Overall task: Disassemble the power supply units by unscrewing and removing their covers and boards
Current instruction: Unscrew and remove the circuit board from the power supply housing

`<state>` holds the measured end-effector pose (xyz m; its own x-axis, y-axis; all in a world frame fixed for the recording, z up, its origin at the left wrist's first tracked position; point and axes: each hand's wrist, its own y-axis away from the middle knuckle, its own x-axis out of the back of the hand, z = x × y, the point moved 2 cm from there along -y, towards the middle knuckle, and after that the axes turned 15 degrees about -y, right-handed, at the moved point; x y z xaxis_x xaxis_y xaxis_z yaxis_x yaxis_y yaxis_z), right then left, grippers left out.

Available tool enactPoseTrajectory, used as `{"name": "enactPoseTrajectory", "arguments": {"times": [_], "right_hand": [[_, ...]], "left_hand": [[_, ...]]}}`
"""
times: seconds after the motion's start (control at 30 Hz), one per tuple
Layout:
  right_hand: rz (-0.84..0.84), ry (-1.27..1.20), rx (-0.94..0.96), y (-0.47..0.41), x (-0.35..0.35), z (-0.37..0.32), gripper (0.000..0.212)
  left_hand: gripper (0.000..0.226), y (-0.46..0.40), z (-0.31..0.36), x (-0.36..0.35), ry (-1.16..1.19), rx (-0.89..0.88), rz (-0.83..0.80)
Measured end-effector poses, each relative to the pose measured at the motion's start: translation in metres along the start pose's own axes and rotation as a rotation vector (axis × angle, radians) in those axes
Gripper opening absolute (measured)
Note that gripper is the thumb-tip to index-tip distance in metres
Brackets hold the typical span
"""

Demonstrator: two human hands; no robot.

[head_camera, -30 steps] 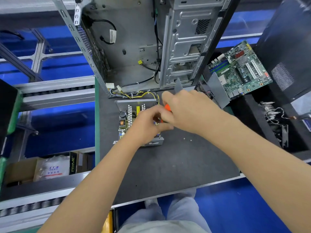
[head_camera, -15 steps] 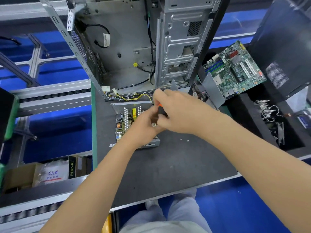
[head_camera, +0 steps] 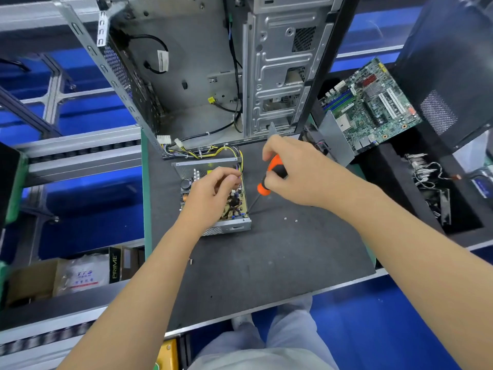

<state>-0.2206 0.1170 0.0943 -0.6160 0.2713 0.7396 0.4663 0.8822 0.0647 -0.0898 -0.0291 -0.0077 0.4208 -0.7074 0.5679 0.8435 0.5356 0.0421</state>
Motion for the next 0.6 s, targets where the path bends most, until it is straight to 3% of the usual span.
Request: {"name": "enactPoseTrajectory", "arguments": {"times": [0.07,0.13,0.23,0.33,0.37,0.43,0.5,0.6], "right_hand": [[0.010,-0.001,-0.025,0.0008,0.0004,0.0016,0.030],[0.036,0.173,-0.048,0.0004,0.0028,0.0031,0.040],[-0.026,0.036,0.029,0.0018,0.0026,-0.0013,0.024],[0.015,0.187,0.013,0.0018,0.0038,-0.0055,0.044],[0.022,0.262,0.007,0.0008,0.0045,-0.0043,0.045],[0.000,0.197,0.028,0.0009,0.0034,-0.0022,0.026],[0.008,0.149,0.012,0.0023,0.0044,-0.0022,0.031],[0.055,0.308,-0.024,0.0031,0.0067,0.0020,0.037]], "left_hand": [[0.019,-0.0001,-0.0007,-0.0002,-0.030,-0.013,0.012],[0.023,-0.0009,-0.0016,-0.0009,-0.044,-0.015,0.023],[0.026,-0.0014,-0.0032,-0.0012,-0.028,0.003,0.036],[0.026,0.0000,-0.0011,0.0000,-0.043,-0.007,0.042],[0.025,0.0002,-0.0006,0.0002,-0.039,-0.003,0.044],[0.024,0.0001,-0.0002,0.0006,-0.038,0.008,0.045],[0.024,-0.0002,0.0006,0.0008,-0.043,0.010,0.041],[0.024,0.0001,0.0016,0.0010,-0.043,0.015,0.033]]}}
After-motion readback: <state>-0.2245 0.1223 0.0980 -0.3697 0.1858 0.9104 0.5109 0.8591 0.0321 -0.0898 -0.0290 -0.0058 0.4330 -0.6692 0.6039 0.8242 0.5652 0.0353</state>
